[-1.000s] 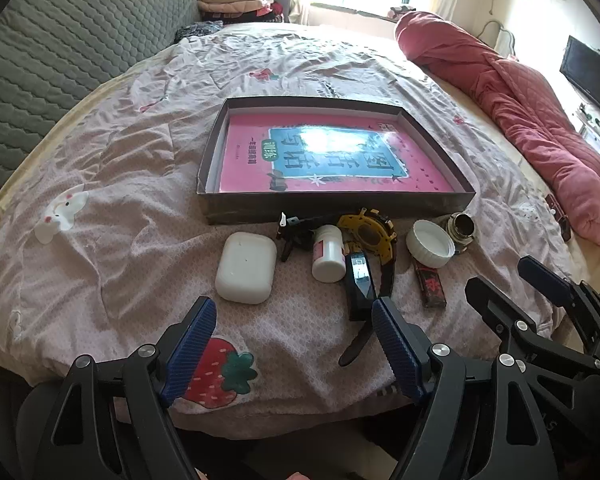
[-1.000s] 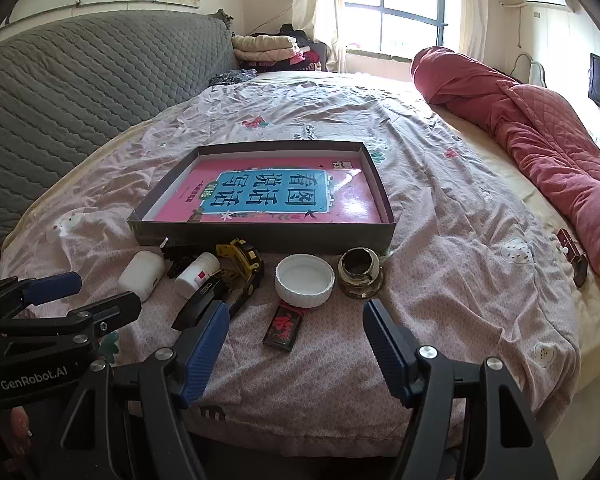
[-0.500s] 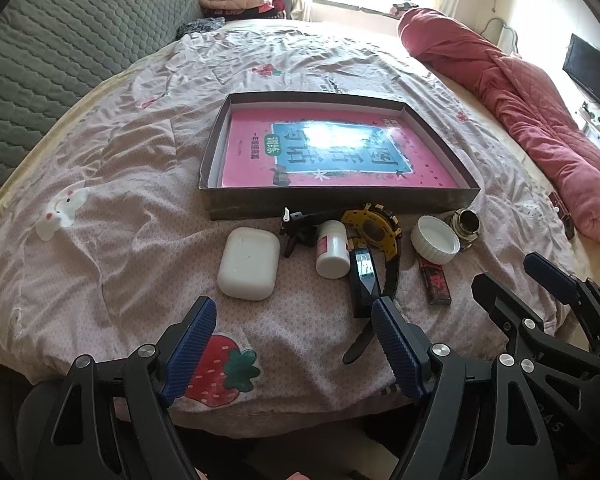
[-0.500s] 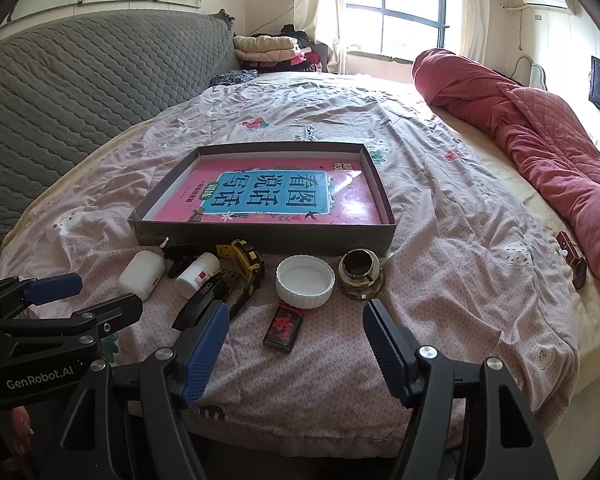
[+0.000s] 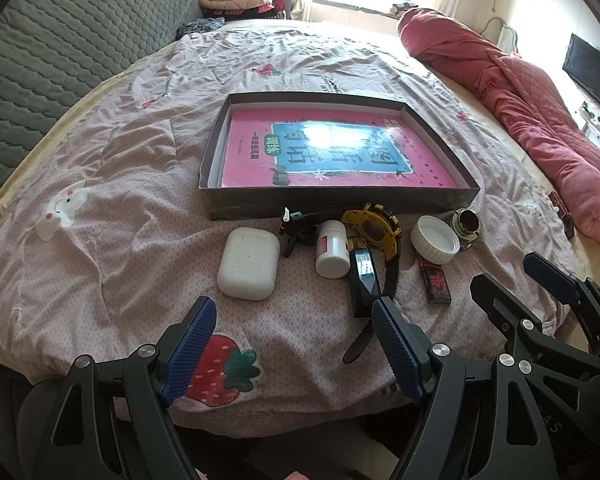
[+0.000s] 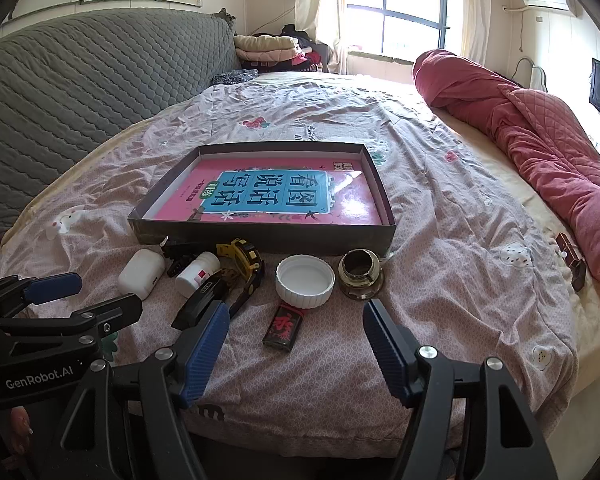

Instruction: Organize rigid objects

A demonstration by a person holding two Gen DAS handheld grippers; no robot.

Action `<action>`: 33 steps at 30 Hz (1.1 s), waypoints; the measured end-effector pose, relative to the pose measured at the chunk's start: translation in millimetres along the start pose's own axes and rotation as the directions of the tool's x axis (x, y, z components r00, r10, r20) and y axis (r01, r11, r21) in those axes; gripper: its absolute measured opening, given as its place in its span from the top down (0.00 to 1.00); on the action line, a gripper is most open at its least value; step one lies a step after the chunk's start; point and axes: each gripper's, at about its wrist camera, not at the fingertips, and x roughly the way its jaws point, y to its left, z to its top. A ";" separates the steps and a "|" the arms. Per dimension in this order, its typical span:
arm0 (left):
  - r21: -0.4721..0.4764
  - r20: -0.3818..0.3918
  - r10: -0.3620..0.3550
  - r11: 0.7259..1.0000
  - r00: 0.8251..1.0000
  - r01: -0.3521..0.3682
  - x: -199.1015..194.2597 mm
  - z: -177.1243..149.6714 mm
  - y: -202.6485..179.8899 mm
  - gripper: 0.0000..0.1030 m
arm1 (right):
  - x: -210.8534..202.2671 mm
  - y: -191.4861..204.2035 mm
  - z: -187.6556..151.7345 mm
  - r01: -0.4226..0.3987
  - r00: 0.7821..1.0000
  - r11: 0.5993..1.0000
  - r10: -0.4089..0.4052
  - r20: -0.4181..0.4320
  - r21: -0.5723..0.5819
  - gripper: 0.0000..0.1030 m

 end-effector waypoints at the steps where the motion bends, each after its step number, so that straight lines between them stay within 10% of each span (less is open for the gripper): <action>1: 0.000 0.000 0.000 1.000 1.000 0.000 0.2 -0.1 -0.1 0.21 | -0.2 -0.2 -0.1 -0.001 1.000 1.000 0.001 0.002 0.000 0.33; 33: -0.022 -0.017 0.004 1.000 1.000 -0.004 9.2 -0.3 8.3 0.21 | 2.3 -2.6 -0.4 -0.002 1.000 1.000 0.002 -0.002 -0.002 0.33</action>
